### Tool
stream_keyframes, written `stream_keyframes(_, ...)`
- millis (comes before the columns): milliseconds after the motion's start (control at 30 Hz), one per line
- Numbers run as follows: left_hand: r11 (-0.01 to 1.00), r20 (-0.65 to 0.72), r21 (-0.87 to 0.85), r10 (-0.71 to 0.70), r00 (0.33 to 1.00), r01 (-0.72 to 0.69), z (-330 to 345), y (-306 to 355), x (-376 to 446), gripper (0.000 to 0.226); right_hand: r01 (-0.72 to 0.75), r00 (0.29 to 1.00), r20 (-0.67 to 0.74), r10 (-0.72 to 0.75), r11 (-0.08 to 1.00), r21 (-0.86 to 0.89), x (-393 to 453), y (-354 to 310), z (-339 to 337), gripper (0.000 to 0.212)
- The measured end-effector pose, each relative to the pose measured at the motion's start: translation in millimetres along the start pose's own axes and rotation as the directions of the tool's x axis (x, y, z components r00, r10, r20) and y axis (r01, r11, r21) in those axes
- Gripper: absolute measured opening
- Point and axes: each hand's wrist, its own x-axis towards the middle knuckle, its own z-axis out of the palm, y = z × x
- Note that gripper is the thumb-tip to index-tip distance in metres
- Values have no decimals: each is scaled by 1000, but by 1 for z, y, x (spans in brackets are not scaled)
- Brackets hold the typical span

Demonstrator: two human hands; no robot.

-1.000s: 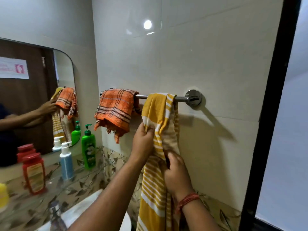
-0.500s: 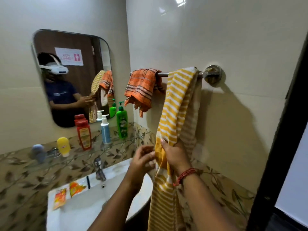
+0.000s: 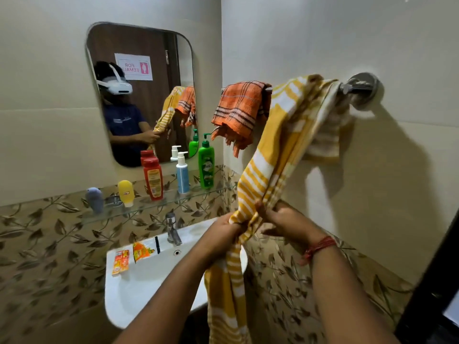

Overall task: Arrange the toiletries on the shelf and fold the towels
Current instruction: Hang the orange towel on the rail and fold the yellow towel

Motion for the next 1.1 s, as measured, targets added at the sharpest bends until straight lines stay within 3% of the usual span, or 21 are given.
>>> stream_keyframes(100,990,206,121,-95,974,71,-14,-12,-8,25,218,944,-312,-109,915,340,27,-11,7,61)
stream_keyframes(167,998,234,39,-62,970,54,-31,-12,-11,18,302,888,-430,-163,911,280,45,-11,19,51)
stream_keyframes(200,996,194,-83,-15,981,31,-44,-9,-10,20,289,880,-434,-194,943,165,51,-12,27,45)
stream_keyframes(233,974,136,-225,40,990,-9,-59,-6,-8,26,231,903,-369,-218,973,-11,59,-11,35,41)
stream_keyframes(267,938,83,-340,94,992,-61,-77,-1,-5,31,143,958,-218,-187,969,-201,63,-14,46,38)
stream_keyframes(300,912,52,-395,145,988,-113,-94,5,-2,35,45,997,-36,-65,916,-399,66,-19,57,36)
stream_keyframes(333,906,47,-393,186,981,-154,-108,8,3,38,-2,991,113,71,855,-519,67,-25,66,32)
stream_keyframes(400,915,58,-348,239,969,-205,-130,10,9,36,-47,920,308,242,849,-526,74,-36,85,10)
stream_keyframes(467,892,24,-387,264,964,-234,-147,5,13,27,-126,852,400,337,875,-467,85,-43,102,12)
stream_keyframes(567,847,-42,-456,285,958,-272,-169,0,14,14,-130,772,458,441,815,-565,102,-50,117,20)
stream_keyframes(767,838,-75,-464,285,956,-287,-200,-4,33,18,-104,826,354,437,737,-667,132,-64,125,13)
stream_keyframes(800,846,-78,-455,273,959,-278,-203,-4,34,19,-61,870,319,376,723,-688,137,-65,124,14)
stream_keyframes(867,857,-70,-451,245,967,-250,-206,-9,39,24,140,965,254,69,683,-717,145,-71,118,16)
stream_keyframes(933,850,-89,-478,204,975,-222,-208,-10,42,28,335,937,270,-220,783,-524,157,-75,116,19)
stream_keyframes(1000,807,-137,-556,147,980,-199,-213,-10,47,31,361,886,356,-297,924,-127,167,-74,120,28)
stream_keyframes(1100,779,-165,-604,84,983,-169,-214,-1,54,43,289,855,394,-336,941,175,186,-56,126,30)
